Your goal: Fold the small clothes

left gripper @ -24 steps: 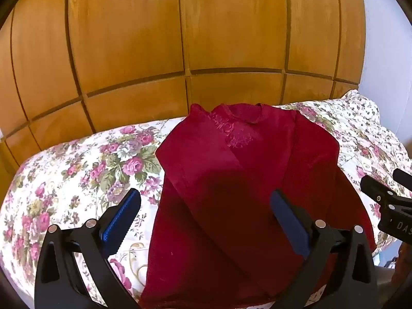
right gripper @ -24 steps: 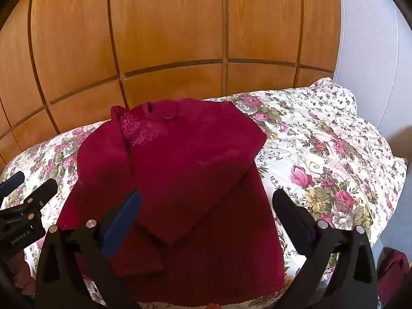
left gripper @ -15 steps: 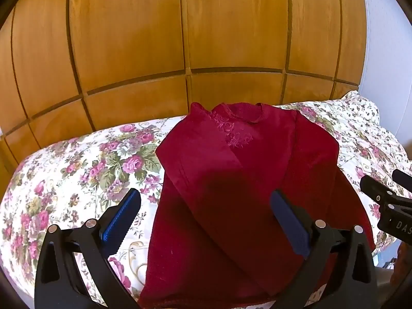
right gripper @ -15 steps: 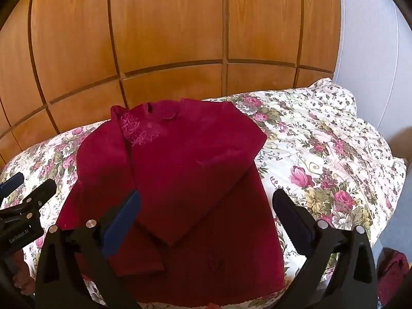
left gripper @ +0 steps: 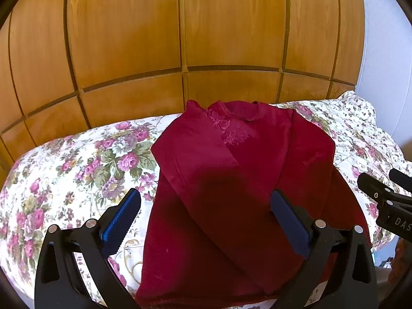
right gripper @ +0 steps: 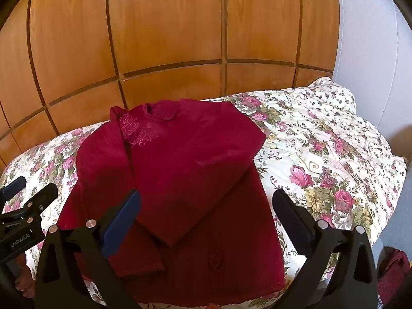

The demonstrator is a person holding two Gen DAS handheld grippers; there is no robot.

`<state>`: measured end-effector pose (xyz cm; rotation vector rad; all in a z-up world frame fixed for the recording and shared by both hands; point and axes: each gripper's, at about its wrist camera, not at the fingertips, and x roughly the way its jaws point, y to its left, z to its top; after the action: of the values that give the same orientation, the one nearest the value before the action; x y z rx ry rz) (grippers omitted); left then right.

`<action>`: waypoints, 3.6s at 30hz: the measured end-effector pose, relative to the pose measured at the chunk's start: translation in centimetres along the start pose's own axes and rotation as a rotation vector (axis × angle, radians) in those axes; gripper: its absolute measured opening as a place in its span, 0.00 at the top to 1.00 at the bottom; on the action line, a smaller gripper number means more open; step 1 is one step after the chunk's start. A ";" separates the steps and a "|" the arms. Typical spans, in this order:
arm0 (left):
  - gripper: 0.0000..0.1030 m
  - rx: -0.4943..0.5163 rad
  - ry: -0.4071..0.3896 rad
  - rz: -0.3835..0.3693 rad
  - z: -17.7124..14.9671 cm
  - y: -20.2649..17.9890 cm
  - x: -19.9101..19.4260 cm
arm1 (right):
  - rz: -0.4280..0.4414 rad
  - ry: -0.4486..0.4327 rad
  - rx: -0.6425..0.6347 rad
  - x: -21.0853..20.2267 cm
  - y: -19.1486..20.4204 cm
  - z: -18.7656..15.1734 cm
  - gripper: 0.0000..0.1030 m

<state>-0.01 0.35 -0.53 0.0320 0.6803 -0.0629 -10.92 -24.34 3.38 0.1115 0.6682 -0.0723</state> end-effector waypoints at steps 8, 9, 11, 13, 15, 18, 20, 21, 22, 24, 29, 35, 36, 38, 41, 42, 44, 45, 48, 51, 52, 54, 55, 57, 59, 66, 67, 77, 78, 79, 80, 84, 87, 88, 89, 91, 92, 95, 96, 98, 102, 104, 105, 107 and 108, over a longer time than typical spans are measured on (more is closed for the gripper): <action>0.03 -0.004 0.003 -0.003 -0.2 0.2 0.0 | 0.002 0.004 -0.002 0.0 0.0 0.1 0.02; 0.03 -0.004 0.004 -0.003 -0.1 0.2 0.1 | 0.002 0.004 -0.002 0.1 0.0 0.1 0.02; 0.03 -0.004 0.004 -0.004 -0.1 0.2 0.1 | 0.002 0.005 -0.002 0.1 0.1 0.1 0.02; 0.03 -0.004 0.005 -0.003 -0.1 0.2 0.1 | 0.001 0.005 -0.001 0.1 0.1 0.0 0.02; 0.03 -0.003 0.003 -0.002 -0.1 0.2 0.1 | 0.001 0.005 0.000 0.1 0.0 0.0 0.02; 0.03 -0.002 0.005 -0.004 -0.1 0.2 0.1 | 0.001 0.007 0.001 0.2 0.0 0.0 0.02; 0.03 -0.002 0.004 -0.002 -0.2 0.2 0.1 | 0.003 0.007 0.001 0.2 -0.1 0.0 0.02; 0.03 -0.001 0.004 -0.001 -0.3 0.1 0.2 | 0.002 0.006 0.001 0.2 -0.1 0.0 0.02; 0.03 -0.002 0.004 -0.003 -0.3 0.2 0.2 | 0.002 0.006 0.001 0.2 -0.1 0.0 0.02; 0.03 -0.001 0.006 -0.001 -0.2 0.1 0.2 | 0.003 0.008 0.001 0.2 -0.1 0.0 0.02; 0.03 0.002 0.011 -0.002 -0.4 0.0 0.2 | 0.004 0.009 0.005 0.3 -0.2 -0.1 0.02; 0.03 0.002 0.013 -0.005 -0.5 -0.1 0.1 | 0.005 0.014 0.011 0.4 -0.4 -0.2 0.02; 0.03 0.003 0.014 -0.004 -0.5 -0.1 0.1 | 0.004 0.015 0.011 0.4 -0.3 -0.2 0.02; 0.03 0.002 0.016 -0.008 -0.5 -0.1 0.1 | 0.004 0.016 0.014 0.5 -0.4 -0.2 0.02; 0.03 0.003 0.020 -0.007 -0.5 -0.1 0.2 | 0.004 0.018 0.015 0.5 -0.4 -0.2 0.02; 0.03 0.003 0.022 -0.008 -0.5 -0.2 0.2 | 0.004 0.018 0.016 0.5 -0.4 -0.2 0.02; 0.03 0.002 0.023 -0.007 -0.4 -0.2 0.2 | 0.006 0.019 0.016 0.5 -0.4 -0.3 0.02; 0.03 0.002 0.024 -0.008 -0.3 -0.1 0.3 | 0.005 0.019 0.016 0.5 -0.4 -0.2 0.02; 0.03 0.002 0.024 -0.008 -0.3 -0.1 0.3 | 0.007 0.022 0.014 0.5 -0.3 -0.2 0.02; 0.03 0.003 0.028 -0.011 -0.3 0.0 0.3 | 0.008 0.023 0.014 0.5 -0.4 -0.2 0.02; 0.03 0.004 0.029 -0.010 -0.3 -0.1 0.3 | 0.009 0.024 0.013 0.5 -0.3 -0.2 0.02; 0.03 0.005 0.033 -0.013 -0.4 -0.1 0.4 | 0.008 0.023 0.015 0.5 -0.3 -0.2 0.02; 0.03 0.005 0.034 -0.015 -0.3 -0.1 0.4 | 0.009 0.024 0.015 0.5 -0.3 -0.2 0.02; 0.03 0.008 0.038 -0.018 -0.4 -0.1 0.5 | 0.007 0.024 0.014 0.5 -0.3 -0.2 0.02; 0.03 0.010 0.043 -0.020 -0.4 -0.2 0.6 | 0.009 0.027 0.015 0.6 -0.2 -0.2 0.02; 0.03 -0.013 0.148 -0.089 -1.0 0.1 2.5 | -0.001 0.058 0.030 1.2 -0.4 -0.2 0.02; 0.03 -0.019 0.162 -0.104 -1.2 0.2 2.8 | -0.012 0.071 0.039 1.5 -0.7 -0.2 0.02; 0.03 0.056 0.203 -0.176 -4.0 -1.2 5.3 | -0.017 0.256 0.192 6.1 -6.0 -0.1 0.02; 0.03 0.086 0.195 -0.182 -4.1 -1.6 5.2 | -0.011 0.260 0.190 6.4 -6.4 0.1 0.02; 0.03 0.115 0.189 -0.193 -4.3 -2.0 5.1 | -0.009 0.262 0.180 6.7 -6.7 0.4 0.02; 0.03 0.147 0.184 -0.214 -4.5 -2.5 5.1 | -0.016 0.265 0.162 7.0 -6.9 0.6 0.02; 0.03 0.211 0.193 -0.299 -5.4 -4.1 5.2 | -0.050 0.284 0.056 8.3 -7.4 1.5 0.02; 0.03 0.266 0.207 -0.316 -6.2 -5.4 5.6 | -0.135 0.273 -0.045 9.1 -7.7 1.7 0.02; 0.03 0.280 0.206 -0.322 -6.4 -5.7 5.8 | -0.163 0.271 -0.072 9.2 -7.7 1.7 0.02; 0.03 0.292 0.203 -0.324 -6.6 -6.0 6.1 | -0.184 0.270 -0.092 9.3 -7.8 1.7 0.02; 0.03 0.300 0.206 -0.321 -7.1 -6.4 6.6 | -0.187 0.278 -0.077 9.3 -8.2 1.6 0.02; 0.05 0.302 0.208 -0.320 -7.3 -6.6 6.9 | -0.155 0.287 -0.039 9.2 -8.5 1.6 0.02; 0.28 0.283 0.237 -0.362 -7.9 -6.5 7.8 | -0.073 0.307 0.050 9.1 -8.8 1.8 0.02; 0.33 0.273 0.236 -0.362 -7.9 -6.3 7.9 | -0.066 0.311 0.057 9.0 -8.7 2.0 0.02; 0.54 0.242 0.216 -0.399 -7.8 -5.7 7.5 | -0.054 0.309 0.052 8.9 -8.1 2.2 0.02; 0.96 0.171 0.199 -0.469 -7.0 -4.0 6.6 | -0.048 0.304 0.021 8.8 -7.2 2.1 0.02; 1.00 0.127 0.173 -0.479 -6.3 -2.7 5.9 | -0.039 0.304 0.028 8.8 -7.0 2.0 0.02; 1.00 0.107 0.163 -0.485 -6.0 -2.1 5.6 | -0.031 0.304 0.034 8.8 -7.0 1.9 0.02; 1.00 0.063 0.130 -0.486 -5.0 -0.5 4.9 | -0.012 0.305 0.043 8.8 -6.9 1.7 0.02; 1.00 0.040 0.111 -0.481 -4.4 0.4 4.6 | -0.003 0.304 0.045 8.7 -6.9 1.7 0.02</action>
<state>0.85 0.75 -6.87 -0.0907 0.7867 -0.5402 -3.74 -31.64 -1.28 0.1667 0.9706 -0.0744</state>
